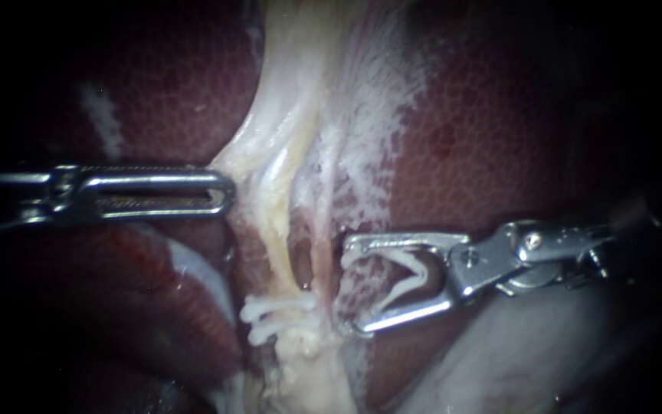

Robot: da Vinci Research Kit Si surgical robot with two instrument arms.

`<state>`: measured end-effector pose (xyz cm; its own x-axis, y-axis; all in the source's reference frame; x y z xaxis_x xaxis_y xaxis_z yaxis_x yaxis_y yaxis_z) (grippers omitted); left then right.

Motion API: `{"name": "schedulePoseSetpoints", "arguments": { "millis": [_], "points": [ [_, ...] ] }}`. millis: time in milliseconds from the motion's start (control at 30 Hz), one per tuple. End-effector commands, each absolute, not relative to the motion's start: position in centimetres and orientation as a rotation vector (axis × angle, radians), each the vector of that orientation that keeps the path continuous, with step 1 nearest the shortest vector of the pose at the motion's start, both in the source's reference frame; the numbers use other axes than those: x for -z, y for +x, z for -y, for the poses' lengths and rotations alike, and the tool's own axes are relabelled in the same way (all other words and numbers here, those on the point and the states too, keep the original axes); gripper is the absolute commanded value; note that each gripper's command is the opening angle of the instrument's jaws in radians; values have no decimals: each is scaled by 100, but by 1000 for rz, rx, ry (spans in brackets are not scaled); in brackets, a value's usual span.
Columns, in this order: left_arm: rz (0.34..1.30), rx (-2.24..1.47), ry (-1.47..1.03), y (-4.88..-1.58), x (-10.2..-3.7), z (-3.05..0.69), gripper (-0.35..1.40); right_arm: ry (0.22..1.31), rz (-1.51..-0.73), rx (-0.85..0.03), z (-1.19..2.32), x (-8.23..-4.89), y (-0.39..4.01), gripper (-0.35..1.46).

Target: Clipping third clip left tube

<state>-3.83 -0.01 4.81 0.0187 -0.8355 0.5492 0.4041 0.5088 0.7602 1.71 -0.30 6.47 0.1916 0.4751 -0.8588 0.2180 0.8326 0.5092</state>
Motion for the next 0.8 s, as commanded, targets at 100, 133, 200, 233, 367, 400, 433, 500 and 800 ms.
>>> {"name": "schedulePoseSetpoints", "arguments": {
  "millis": [100, 133, 200, 233, 367, 400, 433, 500, 800],
  "points": [
    [1200, 1015, 448, -384, -476, 3, -35, 614, -1391, -197, 31, -653, 183, 60],
    [1200, 1015, 447, -384, -474, 4, -35, 612, -1391, -198, 30, -654, 187, 60],
    [1200, 1015, 447, -384, -472, 5, -35, 614, -1391, -198, 28, -657, 195, 60],
    [1200, 1015, 447, -383, -472, 5, -35, 618, -1393, -195, 27, -658, 199, 60],
    [1200, 1015, 447, -381, -471, 6, -35, 622, -1395, -192, 25, -660, 212, 60],
    [1200, 1015, 448, -381, -471, 6, -35, 622, -1395, -192, 25, -660, 214, 60],
    [1200, 1015, 448, -381, -471, 6, -35, 622, -1395, -192, 25, -660, 216, 60],
    [1200, 1015, 448, -381, -471, 6, -35, 625, -1396, -190, 24, -660, 221, 60],
    [1200, 1014, 448, -381, -471, 6, -35, 664, -1409, -158, 27, -650, 234, 60]
  ]
}}
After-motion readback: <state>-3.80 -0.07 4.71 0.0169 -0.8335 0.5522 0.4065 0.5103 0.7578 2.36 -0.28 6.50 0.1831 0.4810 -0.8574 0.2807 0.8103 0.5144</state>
